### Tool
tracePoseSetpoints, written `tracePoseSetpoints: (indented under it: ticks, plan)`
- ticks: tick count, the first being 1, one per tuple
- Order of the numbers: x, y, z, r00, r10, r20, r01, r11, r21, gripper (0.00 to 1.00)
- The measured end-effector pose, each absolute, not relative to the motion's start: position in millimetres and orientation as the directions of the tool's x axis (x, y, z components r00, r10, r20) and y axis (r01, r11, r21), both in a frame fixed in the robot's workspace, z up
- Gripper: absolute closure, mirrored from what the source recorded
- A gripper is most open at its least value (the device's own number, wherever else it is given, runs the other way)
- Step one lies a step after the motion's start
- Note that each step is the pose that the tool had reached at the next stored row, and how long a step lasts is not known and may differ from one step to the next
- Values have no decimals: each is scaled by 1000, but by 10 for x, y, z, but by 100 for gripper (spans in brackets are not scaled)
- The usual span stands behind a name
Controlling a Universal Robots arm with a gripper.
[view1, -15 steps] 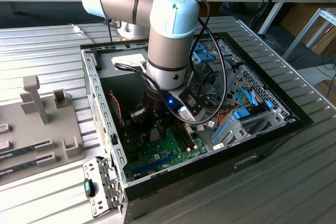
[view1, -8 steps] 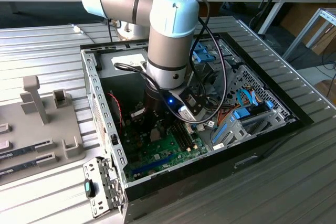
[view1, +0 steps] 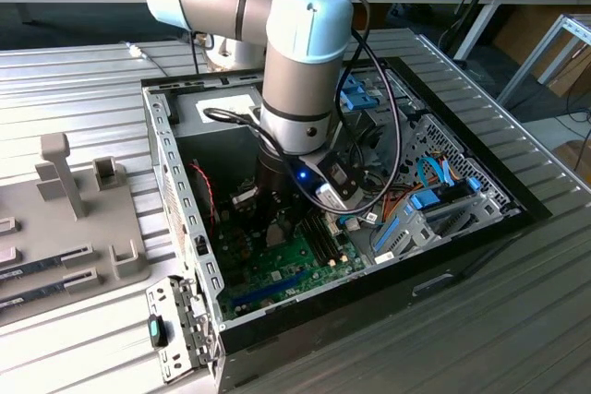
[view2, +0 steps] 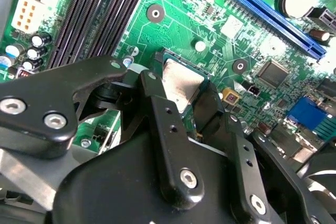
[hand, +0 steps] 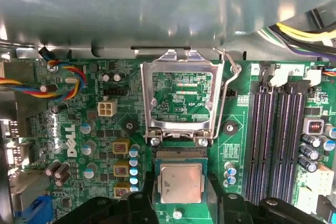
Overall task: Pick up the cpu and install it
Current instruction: 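Place the cpu into insertion slot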
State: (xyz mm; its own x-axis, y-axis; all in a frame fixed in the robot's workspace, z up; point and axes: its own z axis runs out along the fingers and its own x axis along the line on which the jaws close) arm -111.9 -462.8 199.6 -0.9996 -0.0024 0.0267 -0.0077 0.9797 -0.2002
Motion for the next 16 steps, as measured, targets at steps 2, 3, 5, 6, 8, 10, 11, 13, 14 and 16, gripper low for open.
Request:
tracePoseSetpoints:
  ticks: [2, 3, 5, 6, 8, 10, 11, 13, 14, 16]
  plan:
    - [-1122, -4627, 1985, -1000, -3, 27, -8, 980, -200, 53]
    - [-1123, -4627, 1975, -1000, -3, 27, -8, 980, -200, 53]
    - [-1126, -4628, 1960, -1000, -3, 27, -9, 980, -201, 53]
    - [-1133, -4628, 1953, -1000, -3, 27, -9, 980, -200, 53]
    - [-1150, -4626, 1948, -1000, -6, 26, -11, 980, -200, 53]
    - [-1169, -4627, 1947, -1000, -9, 27, -14, 980, -200, 53]
    - [-1170, -4627, 1947, -1000, -10, 27, -15, 980, -200, 53]
    - [-1171, -4627, 1946, -1000, -13, 27, -18, 980, -199, 53]
    - [-1171, -4627, 1946, -1000, -13, 27, -18, 980, -199, 53]
    - [-1171, -4627, 1945, -1000, -13, 27, -18, 980, -199, 53]
